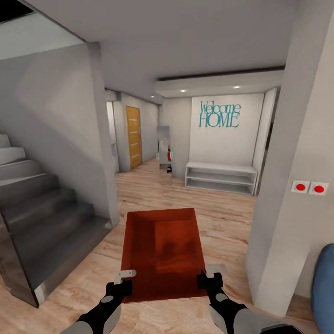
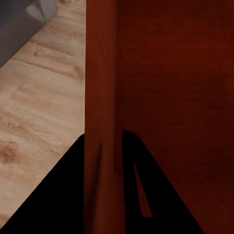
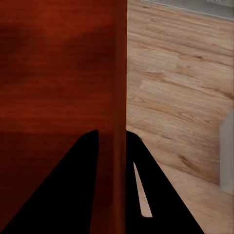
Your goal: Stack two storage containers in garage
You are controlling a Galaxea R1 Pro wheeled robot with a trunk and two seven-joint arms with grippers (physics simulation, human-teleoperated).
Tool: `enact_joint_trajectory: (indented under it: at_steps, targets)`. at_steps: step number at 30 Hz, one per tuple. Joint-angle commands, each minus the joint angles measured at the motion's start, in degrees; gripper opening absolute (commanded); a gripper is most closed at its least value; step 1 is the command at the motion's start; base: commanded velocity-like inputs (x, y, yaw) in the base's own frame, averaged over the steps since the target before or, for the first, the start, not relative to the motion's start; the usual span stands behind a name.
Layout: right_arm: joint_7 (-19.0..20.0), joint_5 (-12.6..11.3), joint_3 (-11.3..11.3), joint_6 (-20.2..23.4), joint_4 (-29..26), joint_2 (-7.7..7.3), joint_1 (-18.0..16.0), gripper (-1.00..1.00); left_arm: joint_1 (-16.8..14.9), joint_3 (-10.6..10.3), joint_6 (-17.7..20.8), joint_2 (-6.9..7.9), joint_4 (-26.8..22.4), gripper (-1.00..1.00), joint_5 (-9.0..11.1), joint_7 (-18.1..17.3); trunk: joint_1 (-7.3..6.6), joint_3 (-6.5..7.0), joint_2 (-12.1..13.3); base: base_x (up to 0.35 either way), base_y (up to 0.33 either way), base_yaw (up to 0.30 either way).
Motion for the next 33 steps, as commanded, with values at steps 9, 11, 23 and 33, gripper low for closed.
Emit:
enact_joint_trajectory:
  at_steps: [9,11,23,33]
  targets:
    - [-0.2,1.4,-2.7,0.2,0.1,0.04,-0.1,-1.0,0.0,-1.8,-3.1,1.1,-0.2,-1.0,0.1,0.4,0.04,-0.09,-0.1,0.322,0.0,0.0]
    - [-0.2,1.4,-2.7,0.2,0.1,0.04,-0.1,-1.0,0.0,-1.8,-3.1,1.1,-0.2,-1.0,0.1,0.4,0.04,-0.09,-0.1,0.322,0.0,0.0]
    - [-0.2,1.4,-2.7,0.2,0.1,0.04,-0.1,-1.0,0.0,-1.8,-3.1,1.1,-0.2,-1.0,0.1,0.4,0.04,-0.09,-0.1,0.322,0.0,0.0]
    - [-0.2,1.4,-2.7,0.2,0.1,0.04,-0.1,-1.0,0.0,-1.8,-3.1,1.1,-0.2,-1.0,0.1,0.4,0.04,-0.09,-0.1,0.322,0.0,0.0]
